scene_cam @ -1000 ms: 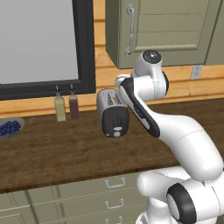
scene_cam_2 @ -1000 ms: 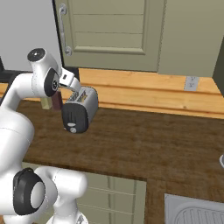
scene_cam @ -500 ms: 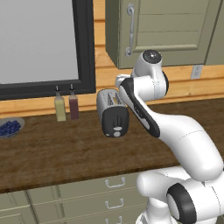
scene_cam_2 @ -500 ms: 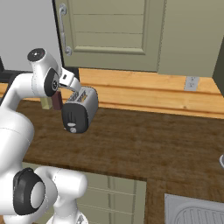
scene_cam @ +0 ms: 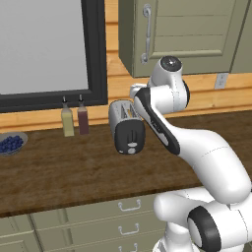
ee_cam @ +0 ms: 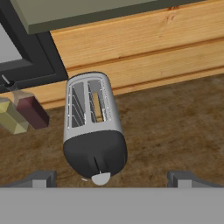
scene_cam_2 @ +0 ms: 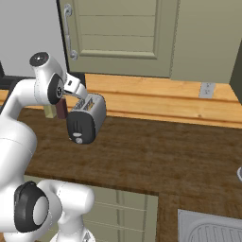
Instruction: Start the toaster. Once the lever pops up, take the bread to the plate on the dining counter.
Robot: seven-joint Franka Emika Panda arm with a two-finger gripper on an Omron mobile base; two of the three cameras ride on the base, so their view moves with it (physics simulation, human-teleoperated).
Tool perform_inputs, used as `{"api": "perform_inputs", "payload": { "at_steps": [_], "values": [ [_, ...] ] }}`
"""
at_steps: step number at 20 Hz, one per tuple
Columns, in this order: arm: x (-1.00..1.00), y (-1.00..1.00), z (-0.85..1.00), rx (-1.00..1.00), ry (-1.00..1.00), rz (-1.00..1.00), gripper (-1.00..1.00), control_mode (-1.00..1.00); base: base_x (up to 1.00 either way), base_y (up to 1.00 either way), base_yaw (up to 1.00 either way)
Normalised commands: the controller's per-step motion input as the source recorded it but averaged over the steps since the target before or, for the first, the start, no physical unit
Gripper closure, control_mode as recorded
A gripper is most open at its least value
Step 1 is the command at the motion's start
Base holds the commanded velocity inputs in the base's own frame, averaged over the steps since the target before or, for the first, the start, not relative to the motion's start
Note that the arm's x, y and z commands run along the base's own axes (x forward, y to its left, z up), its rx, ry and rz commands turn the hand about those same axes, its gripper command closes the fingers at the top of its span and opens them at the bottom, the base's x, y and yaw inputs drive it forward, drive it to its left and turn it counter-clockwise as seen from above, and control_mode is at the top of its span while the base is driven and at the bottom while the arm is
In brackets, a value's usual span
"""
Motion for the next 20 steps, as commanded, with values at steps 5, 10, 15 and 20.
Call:
{"api": "perform_inputs", "payload": {
  "at_steps": [5, 10, 15, 20],
  "values": [
    [0.0, 0.0, 0.0, 0.0, 0.0, 0.0, -1.0, -1.0, 0.0, 0.0, 0.0],
    [0.0, 0.0, 0.0, 0.0, 0.0, 0.0, -1.0, -1.0, 0.0, 0.0, 0.0],
    [0.0, 0.0, 0.0, 0.0, 0.0, 0.0, -1.0, -1.0, 0.0, 0.0, 0.0],
    [0.0, 0.0, 0.0, 0.0, 0.0, 0.0, -1.0, -1.0, 0.0, 0.0, 0.0]
  ]
}}
